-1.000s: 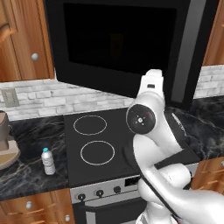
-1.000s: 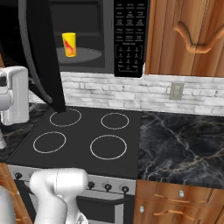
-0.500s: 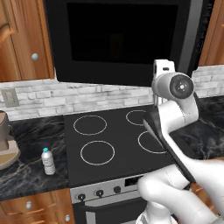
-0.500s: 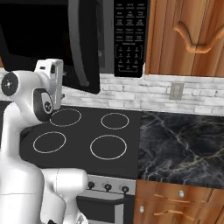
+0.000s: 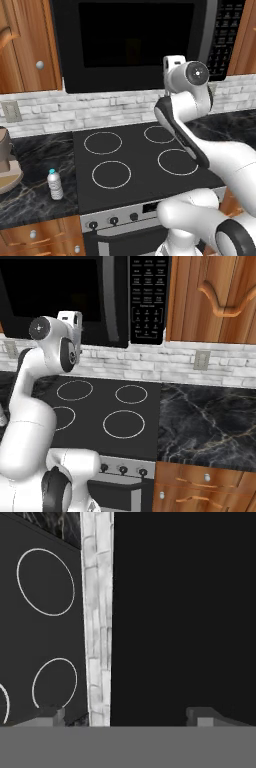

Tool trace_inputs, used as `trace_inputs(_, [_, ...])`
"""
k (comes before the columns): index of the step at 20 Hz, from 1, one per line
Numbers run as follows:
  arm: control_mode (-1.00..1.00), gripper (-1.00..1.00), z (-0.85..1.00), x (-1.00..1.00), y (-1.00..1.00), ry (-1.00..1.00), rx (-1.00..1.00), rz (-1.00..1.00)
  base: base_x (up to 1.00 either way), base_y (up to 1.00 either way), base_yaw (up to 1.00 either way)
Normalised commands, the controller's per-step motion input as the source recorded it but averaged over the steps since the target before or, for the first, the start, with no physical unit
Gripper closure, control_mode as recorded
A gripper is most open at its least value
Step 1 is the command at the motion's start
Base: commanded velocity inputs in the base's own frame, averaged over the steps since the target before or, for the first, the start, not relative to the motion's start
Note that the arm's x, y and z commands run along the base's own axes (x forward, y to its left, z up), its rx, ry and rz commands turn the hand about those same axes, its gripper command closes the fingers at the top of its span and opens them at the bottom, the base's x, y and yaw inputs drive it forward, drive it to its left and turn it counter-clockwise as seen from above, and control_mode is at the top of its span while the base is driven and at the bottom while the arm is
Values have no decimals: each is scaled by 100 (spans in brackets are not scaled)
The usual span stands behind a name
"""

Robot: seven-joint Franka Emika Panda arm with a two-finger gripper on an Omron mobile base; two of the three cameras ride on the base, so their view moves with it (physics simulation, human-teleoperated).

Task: Place the microwavable item in the microwave. Then, close the microwave door and press the start button.

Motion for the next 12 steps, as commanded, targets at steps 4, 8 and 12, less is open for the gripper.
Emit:
trace_inputs(4, [-100, -100, 2, 55, 11, 0, 0, 7, 0, 0, 0])
trace_inputs(8, [-100, -100, -6, 63, 0, 0, 0, 8, 0, 0, 0])
trace_inputs(12, [-100, -100, -19, 66, 0, 0, 0, 10, 0, 0, 0])
